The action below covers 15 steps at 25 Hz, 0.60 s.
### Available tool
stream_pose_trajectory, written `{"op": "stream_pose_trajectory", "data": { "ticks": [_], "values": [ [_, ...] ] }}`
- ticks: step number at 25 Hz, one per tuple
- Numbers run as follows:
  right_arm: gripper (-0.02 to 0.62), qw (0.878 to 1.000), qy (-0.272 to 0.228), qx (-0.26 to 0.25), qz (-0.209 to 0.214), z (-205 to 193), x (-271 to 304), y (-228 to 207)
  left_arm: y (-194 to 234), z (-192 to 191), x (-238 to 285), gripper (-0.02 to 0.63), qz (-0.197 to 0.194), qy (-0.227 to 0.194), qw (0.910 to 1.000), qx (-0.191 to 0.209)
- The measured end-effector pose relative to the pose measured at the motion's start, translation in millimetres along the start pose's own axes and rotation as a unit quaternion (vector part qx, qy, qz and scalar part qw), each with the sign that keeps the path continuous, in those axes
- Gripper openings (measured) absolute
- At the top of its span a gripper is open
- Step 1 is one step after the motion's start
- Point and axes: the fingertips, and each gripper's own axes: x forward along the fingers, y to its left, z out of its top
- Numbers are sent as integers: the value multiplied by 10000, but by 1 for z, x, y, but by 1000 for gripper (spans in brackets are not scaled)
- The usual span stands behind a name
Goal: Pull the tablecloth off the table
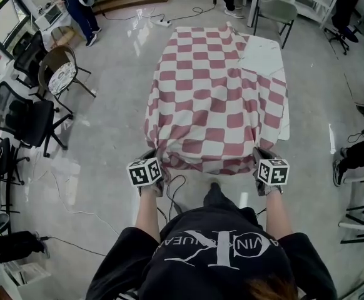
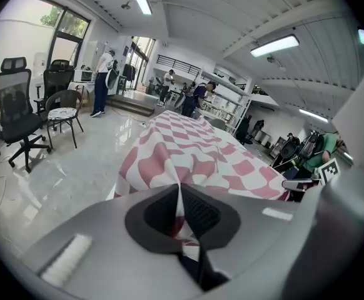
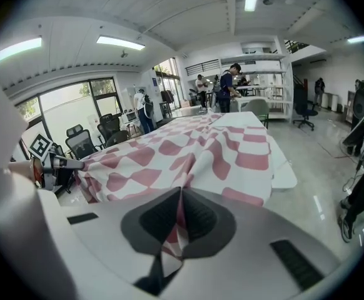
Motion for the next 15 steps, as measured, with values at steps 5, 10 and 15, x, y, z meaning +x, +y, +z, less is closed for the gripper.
{"op": "stream_pose_trajectory", "data": {
  "ticks": [5, 10, 15],
  "values": [
    [15, 10000, -26, -6, 31, 8, -19, -1, -9, 7, -17, 14, 28, -73, 9999, -91],
    [15, 10000, -35, -80, 26, 15, -46, 8, -19, 4, -45, 14, 34, -67, 9999, -111],
    [15, 9999, -79, -92, 56, 25, -64, 5, -34, 11, -58, 14, 10, -127, 9998, -152]
  ]
}}
